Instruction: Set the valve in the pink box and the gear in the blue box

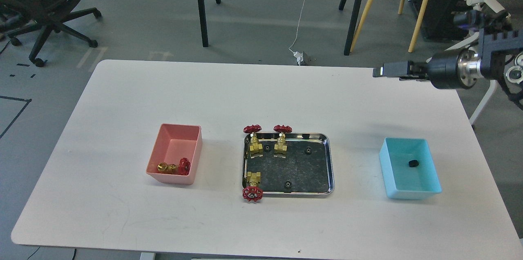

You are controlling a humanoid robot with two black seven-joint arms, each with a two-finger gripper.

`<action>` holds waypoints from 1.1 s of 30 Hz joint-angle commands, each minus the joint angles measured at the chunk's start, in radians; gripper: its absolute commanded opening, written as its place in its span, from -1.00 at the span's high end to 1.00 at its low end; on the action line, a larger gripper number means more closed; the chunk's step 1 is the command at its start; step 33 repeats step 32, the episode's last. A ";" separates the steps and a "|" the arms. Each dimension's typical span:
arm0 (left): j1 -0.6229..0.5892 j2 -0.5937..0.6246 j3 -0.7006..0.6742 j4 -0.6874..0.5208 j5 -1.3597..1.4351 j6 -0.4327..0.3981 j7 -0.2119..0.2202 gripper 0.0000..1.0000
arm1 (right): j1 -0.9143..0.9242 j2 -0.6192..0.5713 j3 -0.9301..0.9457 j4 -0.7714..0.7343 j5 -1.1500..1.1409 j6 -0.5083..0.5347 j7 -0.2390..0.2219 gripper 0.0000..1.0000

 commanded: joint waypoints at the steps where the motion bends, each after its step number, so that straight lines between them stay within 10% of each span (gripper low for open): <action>1: -0.022 -0.024 0.065 0.000 -0.001 -0.041 0.007 -0.95 | 0.027 0.102 0.130 -0.184 0.191 0.000 -0.012 -0.85; 8: -0.018 -0.110 0.131 -0.001 0.001 -0.084 0.036 -0.96 | 0.017 0.311 0.289 -0.518 0.568 0.000 -0.099 -0.85; 17: -0.012 -0.161 0.159 -0.003 0.010 -0.081 0.031 -0.96 | -0.024 0.518 0.293 -0.676 0.757 -0.484 -0.190 -0.84; 33: -0.033 -0.184 0.260 0.005 -0.021 -0.105 0.128 -0.96 | -0.056 0.561 0.300 -0.671 0.760 -0.502 -0.221 -0.97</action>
